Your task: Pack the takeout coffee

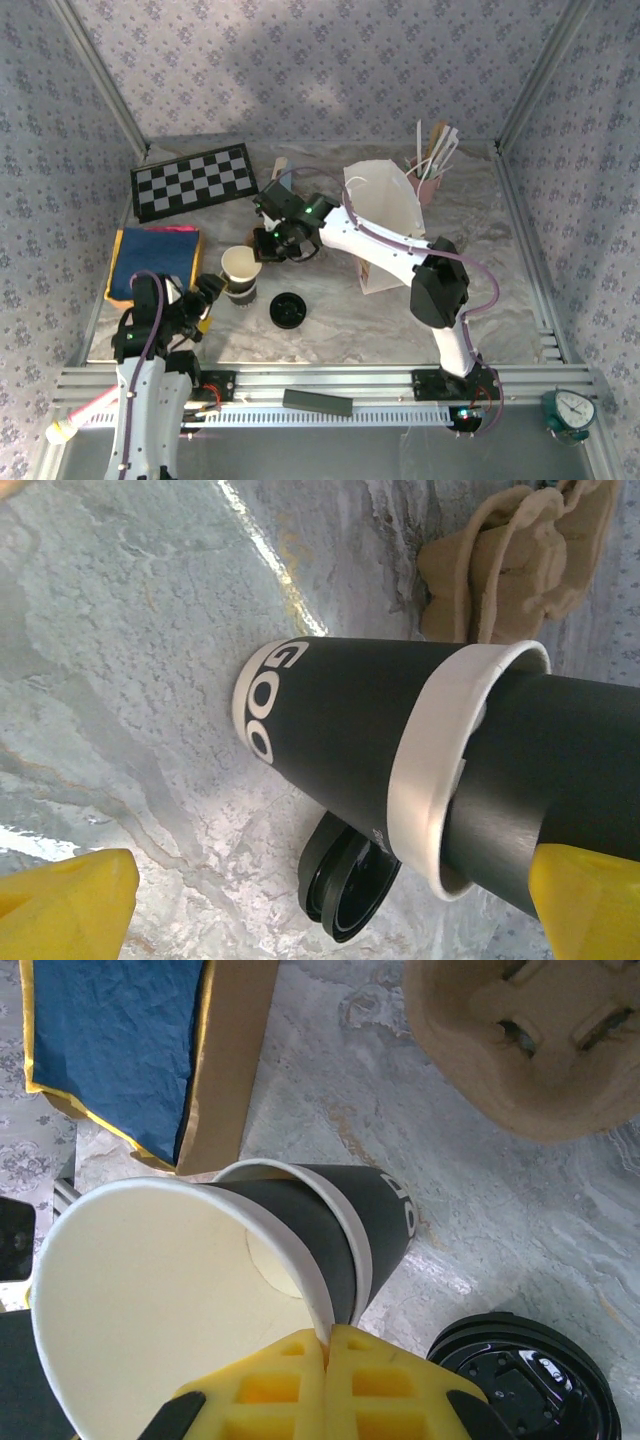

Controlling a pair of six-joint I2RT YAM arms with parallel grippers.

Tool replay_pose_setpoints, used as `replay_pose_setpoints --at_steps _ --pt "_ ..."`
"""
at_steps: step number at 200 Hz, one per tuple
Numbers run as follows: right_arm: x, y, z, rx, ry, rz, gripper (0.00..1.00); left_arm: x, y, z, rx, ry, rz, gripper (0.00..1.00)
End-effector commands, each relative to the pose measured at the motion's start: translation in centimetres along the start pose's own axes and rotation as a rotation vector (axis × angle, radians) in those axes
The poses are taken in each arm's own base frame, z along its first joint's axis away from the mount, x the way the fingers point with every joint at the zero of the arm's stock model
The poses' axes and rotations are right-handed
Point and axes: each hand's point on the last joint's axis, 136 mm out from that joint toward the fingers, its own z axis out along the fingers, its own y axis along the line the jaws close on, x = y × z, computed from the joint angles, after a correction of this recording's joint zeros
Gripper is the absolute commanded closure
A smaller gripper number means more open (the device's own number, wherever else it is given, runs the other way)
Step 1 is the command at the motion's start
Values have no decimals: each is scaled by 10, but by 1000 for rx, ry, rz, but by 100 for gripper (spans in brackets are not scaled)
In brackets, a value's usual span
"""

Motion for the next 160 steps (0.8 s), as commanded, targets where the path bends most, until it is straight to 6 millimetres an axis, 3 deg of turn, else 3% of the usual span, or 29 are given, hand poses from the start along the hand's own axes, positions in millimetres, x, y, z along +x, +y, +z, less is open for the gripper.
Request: replay_pose_setpoints --at_steps 1,73,128,160 --pt "-2 3 -17 47 -34 -40 100 -5 -6 -14 -12 -43 16 0" --pt "-14 11 -60 79 -121 -69 100 -18 -24 -40 -29 -129 77 0" --pt "-25 6 -114 90 -221 -61 100 -30 -46 -51 -24 -157 154 0" --pt "-16 -17 -139 200 -249 -61 100 -37 -65 -58 18 -183 203 0"
